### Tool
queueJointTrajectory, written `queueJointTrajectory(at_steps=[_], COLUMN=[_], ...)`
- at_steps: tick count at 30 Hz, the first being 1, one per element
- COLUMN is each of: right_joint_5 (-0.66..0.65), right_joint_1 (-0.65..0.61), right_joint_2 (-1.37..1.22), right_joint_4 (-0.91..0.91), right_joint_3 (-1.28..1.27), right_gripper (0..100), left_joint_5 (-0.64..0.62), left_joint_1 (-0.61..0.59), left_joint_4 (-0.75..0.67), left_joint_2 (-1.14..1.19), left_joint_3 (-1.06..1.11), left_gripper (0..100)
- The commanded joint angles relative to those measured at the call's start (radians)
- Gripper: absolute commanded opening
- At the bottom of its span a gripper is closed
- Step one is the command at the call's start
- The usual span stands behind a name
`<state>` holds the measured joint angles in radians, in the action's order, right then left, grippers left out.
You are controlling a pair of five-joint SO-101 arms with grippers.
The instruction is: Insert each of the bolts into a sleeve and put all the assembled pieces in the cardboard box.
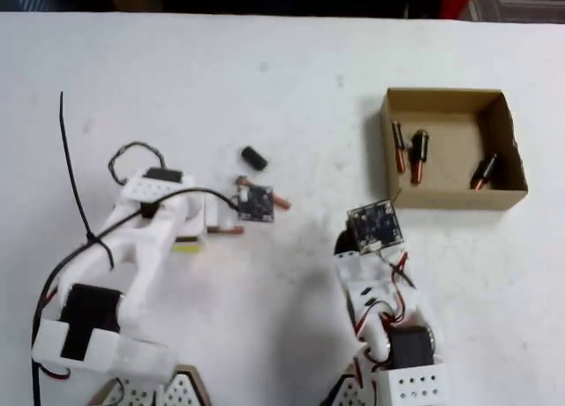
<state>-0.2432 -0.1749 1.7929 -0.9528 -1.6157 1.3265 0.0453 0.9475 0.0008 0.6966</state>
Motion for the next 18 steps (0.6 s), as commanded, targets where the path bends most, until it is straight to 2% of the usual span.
queueJointTrajectory(at_steps=[1, 8, 14, 18], right_joint_5=[0.003, 0.003, 0.003, 0.003], right_joint_1=[0.007, 0.007, 0.007, 0.007], right_joint_2=[0.01, 0.01, 0.01, 0.01], right_joint_4=[0.025, 0.025, 0.025, 0.025], right_joint_3=[0.008, 0.008, 0.008, 0.008], right_gripper=[2.0, 1.9, 1.9, 1.9], left_joint_5=[-0.063, -0.16, -0.353, -0.551], left_joint_1=[-0.008, -0.012, -0.012, -0.01], left_joint_4=[0.025, 0.074, 0.083, 0.08], left_joint_2=[-0.013, -0.013, -0.013, -0.013], left_joint_3=[-0.049, -0.161, -0.19, -0.19], left_gripper=[19, 19, 19, 19])
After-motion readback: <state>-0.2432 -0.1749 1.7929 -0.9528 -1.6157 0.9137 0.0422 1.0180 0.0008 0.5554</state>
